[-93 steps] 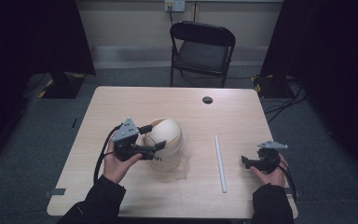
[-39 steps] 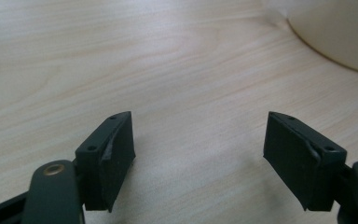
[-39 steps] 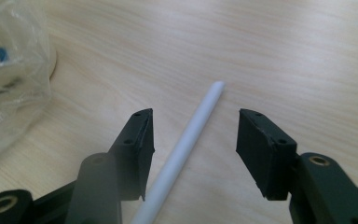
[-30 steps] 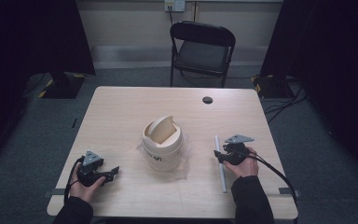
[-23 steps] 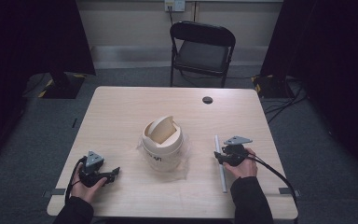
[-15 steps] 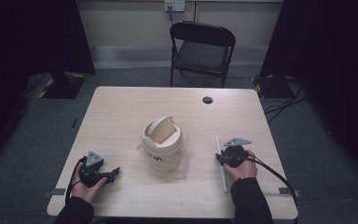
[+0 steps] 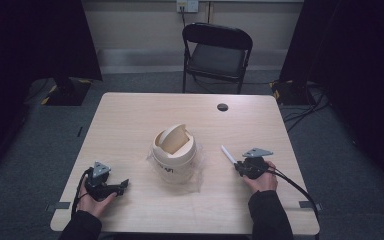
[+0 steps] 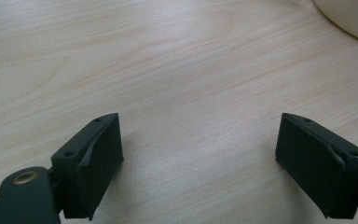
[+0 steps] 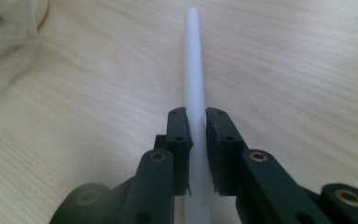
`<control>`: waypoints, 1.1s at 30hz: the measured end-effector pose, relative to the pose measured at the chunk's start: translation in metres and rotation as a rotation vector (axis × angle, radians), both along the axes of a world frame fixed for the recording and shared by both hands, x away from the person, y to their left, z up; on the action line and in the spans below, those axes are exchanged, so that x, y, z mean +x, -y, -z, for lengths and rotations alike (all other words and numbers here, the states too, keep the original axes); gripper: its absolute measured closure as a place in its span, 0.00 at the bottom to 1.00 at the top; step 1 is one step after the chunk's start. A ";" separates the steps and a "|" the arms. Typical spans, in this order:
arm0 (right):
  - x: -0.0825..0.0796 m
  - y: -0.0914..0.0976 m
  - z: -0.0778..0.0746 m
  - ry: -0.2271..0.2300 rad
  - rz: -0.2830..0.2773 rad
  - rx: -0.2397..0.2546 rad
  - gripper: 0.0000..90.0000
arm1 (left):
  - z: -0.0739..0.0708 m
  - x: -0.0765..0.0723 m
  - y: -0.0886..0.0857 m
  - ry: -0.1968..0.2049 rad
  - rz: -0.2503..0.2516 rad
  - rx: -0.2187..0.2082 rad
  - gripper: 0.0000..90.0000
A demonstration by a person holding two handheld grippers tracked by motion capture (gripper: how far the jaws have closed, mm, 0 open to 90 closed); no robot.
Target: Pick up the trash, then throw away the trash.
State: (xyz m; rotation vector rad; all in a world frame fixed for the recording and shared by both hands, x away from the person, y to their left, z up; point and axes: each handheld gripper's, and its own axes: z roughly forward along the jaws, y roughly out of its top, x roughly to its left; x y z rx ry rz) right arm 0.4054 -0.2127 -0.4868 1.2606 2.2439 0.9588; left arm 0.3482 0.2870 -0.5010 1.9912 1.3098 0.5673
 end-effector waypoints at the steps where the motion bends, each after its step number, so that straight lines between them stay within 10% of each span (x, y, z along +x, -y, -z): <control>1: 0.000 0.000 0.000 0.000 0.000 0.000 0.90 | 0.000 0.000 0.000 0.000 0.000 0.000 0.16; 16: -0.014 0.027 -0.059 0.283 0.033 0.255 0.90 | -0.003 -0.003 -0.010 0.035 -0.003 -0.038 0.34; 33: -0.021 0.025 -0.091 0.447 -0.033 0.429 0.90 | -0.069 -0.019 -0.008 0.299 0.046 -0.275 0.38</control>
